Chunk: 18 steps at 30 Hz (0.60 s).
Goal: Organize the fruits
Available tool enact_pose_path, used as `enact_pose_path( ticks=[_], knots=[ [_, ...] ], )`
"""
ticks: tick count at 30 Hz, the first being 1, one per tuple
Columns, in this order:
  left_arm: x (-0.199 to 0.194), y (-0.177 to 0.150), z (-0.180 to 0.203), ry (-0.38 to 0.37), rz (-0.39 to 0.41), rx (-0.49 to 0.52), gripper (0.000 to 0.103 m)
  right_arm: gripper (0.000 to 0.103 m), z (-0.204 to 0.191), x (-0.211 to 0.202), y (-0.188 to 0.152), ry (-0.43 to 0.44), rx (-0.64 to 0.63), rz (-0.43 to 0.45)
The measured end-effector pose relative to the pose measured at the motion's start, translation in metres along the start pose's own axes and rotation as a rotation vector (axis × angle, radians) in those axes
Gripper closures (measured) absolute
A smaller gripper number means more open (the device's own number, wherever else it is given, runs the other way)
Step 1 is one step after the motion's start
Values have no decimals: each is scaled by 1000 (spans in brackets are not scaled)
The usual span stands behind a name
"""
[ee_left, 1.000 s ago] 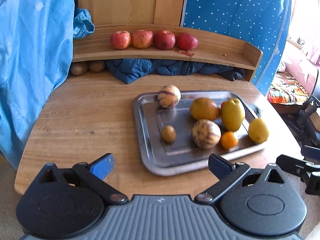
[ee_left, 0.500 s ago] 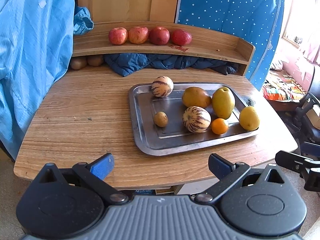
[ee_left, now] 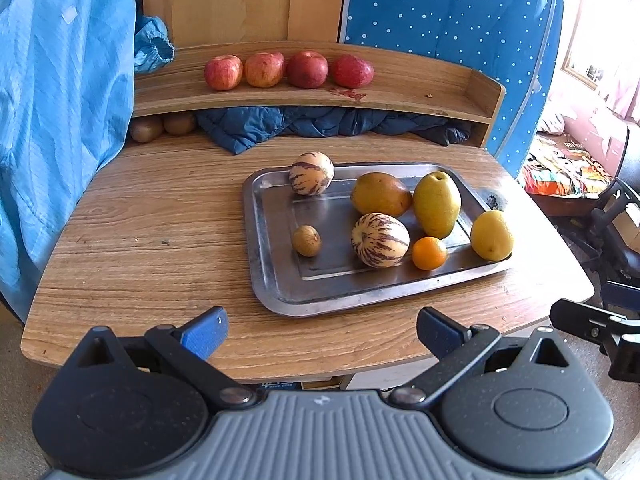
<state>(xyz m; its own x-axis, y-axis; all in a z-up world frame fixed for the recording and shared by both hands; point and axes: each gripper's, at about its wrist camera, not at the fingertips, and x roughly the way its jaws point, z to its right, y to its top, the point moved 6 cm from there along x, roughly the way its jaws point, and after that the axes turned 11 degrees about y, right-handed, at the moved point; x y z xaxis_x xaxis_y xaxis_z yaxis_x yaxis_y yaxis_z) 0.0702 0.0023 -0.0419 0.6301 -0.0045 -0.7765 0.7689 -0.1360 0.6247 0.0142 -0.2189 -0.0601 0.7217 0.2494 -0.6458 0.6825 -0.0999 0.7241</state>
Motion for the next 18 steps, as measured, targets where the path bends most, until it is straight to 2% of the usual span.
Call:
enact_pose_path(
  ticks=[7, 18],
  knots=[
    [2, 3, 5, 64, -8, 32, 1, 1, 4, 5, 1, 6, 1, -11],
    [7, 6, 11, 43, -17, 29, 1, 1, 11, 9, 2, 16, 1, -24]
  ],
)
